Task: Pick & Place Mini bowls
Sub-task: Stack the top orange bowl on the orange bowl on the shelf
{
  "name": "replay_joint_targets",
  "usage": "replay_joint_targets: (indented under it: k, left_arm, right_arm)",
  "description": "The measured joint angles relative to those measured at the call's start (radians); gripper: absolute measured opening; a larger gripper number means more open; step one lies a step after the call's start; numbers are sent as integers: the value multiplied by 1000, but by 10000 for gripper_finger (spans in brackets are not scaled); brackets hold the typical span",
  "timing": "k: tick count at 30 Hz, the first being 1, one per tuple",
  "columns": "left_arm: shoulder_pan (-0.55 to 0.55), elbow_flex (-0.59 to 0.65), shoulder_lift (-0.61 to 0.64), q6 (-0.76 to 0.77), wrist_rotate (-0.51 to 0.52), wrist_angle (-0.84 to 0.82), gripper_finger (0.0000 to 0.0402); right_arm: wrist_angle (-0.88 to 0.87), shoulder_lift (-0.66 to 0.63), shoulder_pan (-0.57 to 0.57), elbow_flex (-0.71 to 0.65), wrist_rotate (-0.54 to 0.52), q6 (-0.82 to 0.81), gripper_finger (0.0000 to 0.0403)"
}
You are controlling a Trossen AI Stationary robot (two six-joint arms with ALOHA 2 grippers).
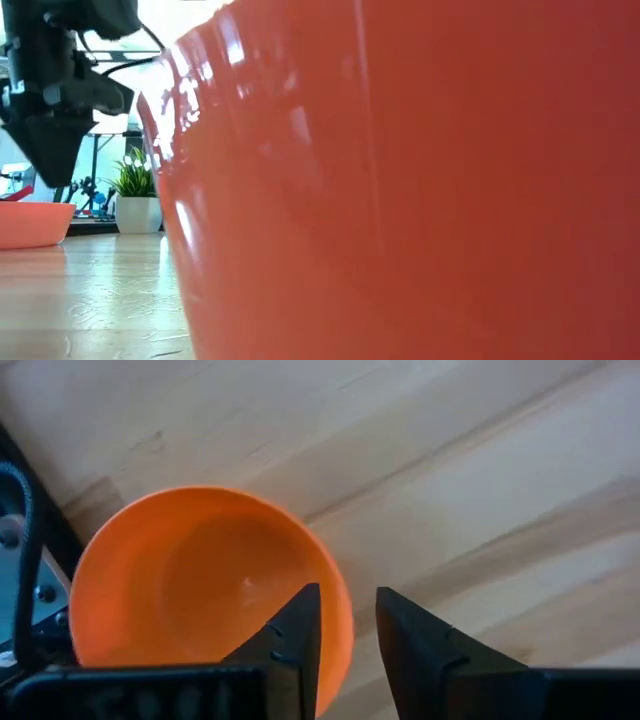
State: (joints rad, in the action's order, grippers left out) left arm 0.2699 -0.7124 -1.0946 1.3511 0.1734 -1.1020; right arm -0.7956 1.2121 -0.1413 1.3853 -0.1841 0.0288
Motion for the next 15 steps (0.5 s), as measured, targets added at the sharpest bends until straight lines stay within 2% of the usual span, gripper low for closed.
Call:
replay_joint_targets:
  k: [15]
  left_arm:
    - [0,109,-26,36,-18,141,92]
  right_arm:
    - [0,0,0,0,0,-12,8]
